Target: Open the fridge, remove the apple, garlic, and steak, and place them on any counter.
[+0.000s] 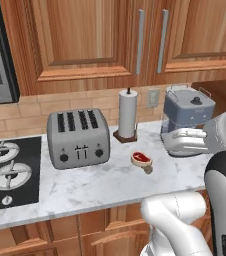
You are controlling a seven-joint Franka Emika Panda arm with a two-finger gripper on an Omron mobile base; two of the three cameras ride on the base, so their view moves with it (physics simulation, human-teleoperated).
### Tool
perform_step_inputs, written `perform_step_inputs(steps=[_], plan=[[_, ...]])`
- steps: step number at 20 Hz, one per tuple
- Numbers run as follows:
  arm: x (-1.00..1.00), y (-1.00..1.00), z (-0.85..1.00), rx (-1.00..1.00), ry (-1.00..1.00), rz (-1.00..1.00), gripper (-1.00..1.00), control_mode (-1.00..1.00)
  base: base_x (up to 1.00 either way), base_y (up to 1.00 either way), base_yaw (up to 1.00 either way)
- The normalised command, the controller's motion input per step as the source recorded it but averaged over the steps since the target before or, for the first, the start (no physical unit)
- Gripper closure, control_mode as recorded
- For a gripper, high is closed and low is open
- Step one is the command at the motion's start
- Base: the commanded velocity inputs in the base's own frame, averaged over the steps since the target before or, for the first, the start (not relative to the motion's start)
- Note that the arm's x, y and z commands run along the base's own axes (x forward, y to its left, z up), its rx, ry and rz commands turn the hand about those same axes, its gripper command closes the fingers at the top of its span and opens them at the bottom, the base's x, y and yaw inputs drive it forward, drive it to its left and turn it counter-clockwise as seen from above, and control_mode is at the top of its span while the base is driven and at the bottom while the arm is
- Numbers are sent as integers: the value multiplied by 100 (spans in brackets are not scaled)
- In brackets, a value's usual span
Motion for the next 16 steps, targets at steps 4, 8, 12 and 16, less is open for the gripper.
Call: perform_step_inputs(steps=[4, 8, 12, 16], plan=[[0, 0, 0, 0, 0, 0, -100, 100, -100, -49, 2], [0, 0, 0, 0, 0, 0, -100, 100, -100, -96, 3], [0, 0, 0, 0, 0, 0, -100, 100, -100, -100, 11], [0, 0, 0, 0, 0, 0, -100, 100, -100, -100, 13]])
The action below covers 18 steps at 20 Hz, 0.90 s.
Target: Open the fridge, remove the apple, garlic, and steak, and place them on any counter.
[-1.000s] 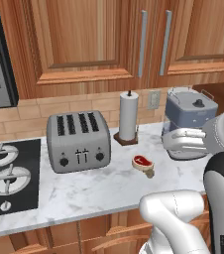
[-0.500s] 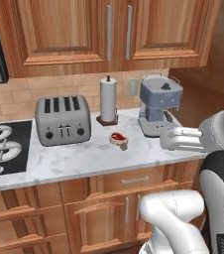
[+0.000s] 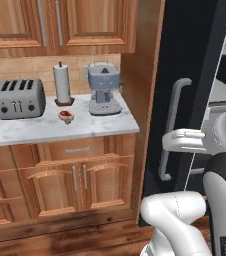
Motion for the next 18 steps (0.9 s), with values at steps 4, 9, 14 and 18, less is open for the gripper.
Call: perform_step_inputs(steps=[4, 9, 14, 18], plan=[[0, 0, 0, 0, 0, 0, -100, 100, -96, -67, 6], [0, 0, 0, 0, 0, 0, -100, 100, -27, -36, 7], [0, 0, 0, 0, 0, 0, -100, 100, 0, -39, 4], [0, 0, 0, 0, 0, 0, -100, 100, 48, -71, 0]])
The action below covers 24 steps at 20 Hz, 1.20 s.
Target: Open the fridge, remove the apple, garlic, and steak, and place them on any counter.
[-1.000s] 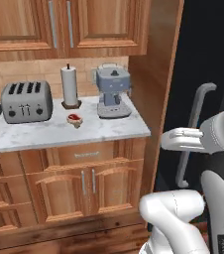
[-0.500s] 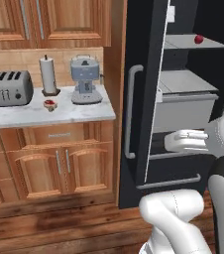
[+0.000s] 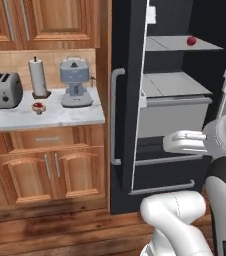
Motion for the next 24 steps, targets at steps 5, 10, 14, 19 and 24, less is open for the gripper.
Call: perform_step_inputs(steps=[5, 10, 14, 19, 24], plan=[[0, 0, 0, 0, 0, 0, -100, 100, 58, -100, 0], [0, 0, 0, 0, 0, 0, -100, 100, 42, -100, 0], [0, 0, 0, 0, 0, 0, -100, 100, 8, -37, 0], [0, 0, 0, 0, 0, 0, -100, 100, 17, 5, 0], [0, 0, 0, 0, 0, 0, -100, 100, 32, 11, 0]])
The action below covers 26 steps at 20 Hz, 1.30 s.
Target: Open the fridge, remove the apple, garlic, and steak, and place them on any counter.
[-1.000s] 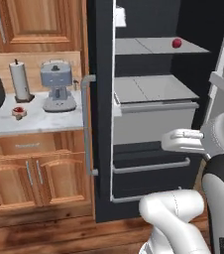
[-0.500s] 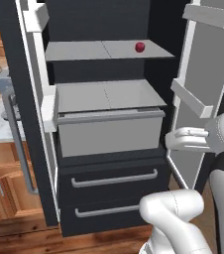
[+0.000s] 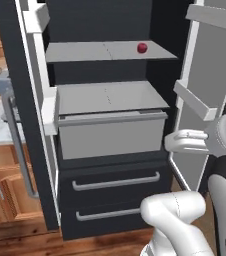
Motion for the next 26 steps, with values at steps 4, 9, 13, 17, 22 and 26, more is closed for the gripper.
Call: perform_step_inputs(steps=[4, 9, 13, 17, 22, 26], plan=[[0, 0, 0, 0, 0, 0, -100, 100, 75, 0, 0], [0, 0, 0, 0, 0, 0, -100, 100, 99, 21, 0], [0, 0, 0, 0, 0, 0, -100, 100, 72, 19, 0], [0, 0, 0, 0, 0, 0, -100, 100, 69, 12, 0], [0, 0, 0, 0, 0, 0, -100, 100, 39, 1, 0], [0, 0, 0, 0, 0, 0, -100, 100, 7, 0, 0]])
